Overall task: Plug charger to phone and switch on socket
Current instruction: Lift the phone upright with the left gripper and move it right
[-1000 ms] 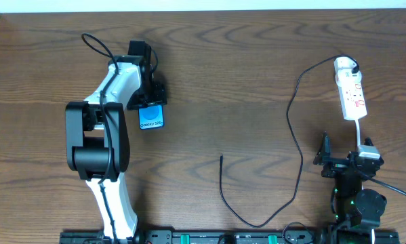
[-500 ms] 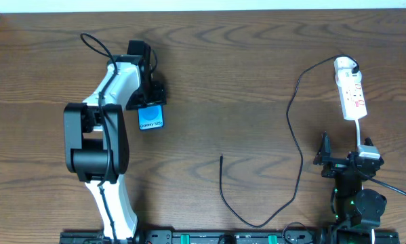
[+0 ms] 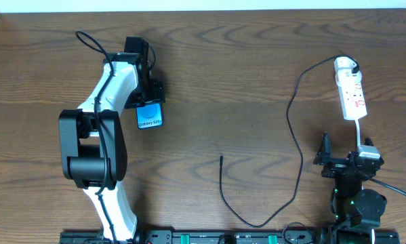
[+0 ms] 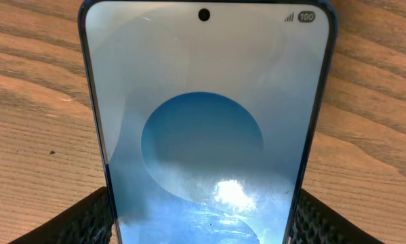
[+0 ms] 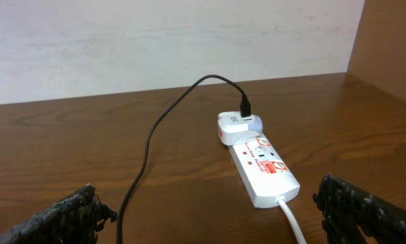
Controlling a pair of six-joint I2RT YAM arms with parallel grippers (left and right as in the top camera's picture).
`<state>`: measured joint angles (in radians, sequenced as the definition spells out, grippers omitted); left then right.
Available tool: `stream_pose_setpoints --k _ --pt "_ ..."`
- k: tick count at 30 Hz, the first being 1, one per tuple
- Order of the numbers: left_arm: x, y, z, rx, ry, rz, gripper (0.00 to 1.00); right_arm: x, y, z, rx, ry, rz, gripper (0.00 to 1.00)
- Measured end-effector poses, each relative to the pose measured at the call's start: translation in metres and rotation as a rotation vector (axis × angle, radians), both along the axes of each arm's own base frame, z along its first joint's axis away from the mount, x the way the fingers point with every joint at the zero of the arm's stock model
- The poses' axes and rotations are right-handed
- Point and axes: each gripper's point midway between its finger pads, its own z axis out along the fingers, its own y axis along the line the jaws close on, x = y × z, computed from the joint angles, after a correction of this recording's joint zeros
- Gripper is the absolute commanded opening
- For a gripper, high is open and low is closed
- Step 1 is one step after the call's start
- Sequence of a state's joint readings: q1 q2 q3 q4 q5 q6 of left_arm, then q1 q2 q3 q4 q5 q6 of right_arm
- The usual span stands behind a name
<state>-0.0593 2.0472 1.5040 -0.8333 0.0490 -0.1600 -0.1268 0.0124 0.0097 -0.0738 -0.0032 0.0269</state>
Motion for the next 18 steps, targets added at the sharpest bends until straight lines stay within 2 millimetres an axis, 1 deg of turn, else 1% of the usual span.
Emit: stream_pose_setpoints --k 6,10,12,15,18 --pt "-0.004 -0.002 0.0 -0.012 0.017 -0.001 0.07 0.0 0.0 0.0 0.0 0.0 0.0 0.99" --pt "-0.006 -0.013 0.0 -0.076 0.024 -0.008 0.07 0.0 0.0 0.0 0.0 0.0 0.0 0.99" --pt "-0.006 -0.023 0.001 -0.136 0.024 -0.013 0.07 0.0 0.0 0.0 0.0 0.0 0.0 0.99" --pt "-0.003 -0.046 0.007 -0.27 0.015 -0.029 0.07 0.0 0.0 0.0 0.0 0.0 0.0 0.99" --pt "-0.001 -0.071 0.016 -0.426 0.007 -0.037 0.07 0.0 0.0 0.0 0.0 0.0 0.0 0.99"
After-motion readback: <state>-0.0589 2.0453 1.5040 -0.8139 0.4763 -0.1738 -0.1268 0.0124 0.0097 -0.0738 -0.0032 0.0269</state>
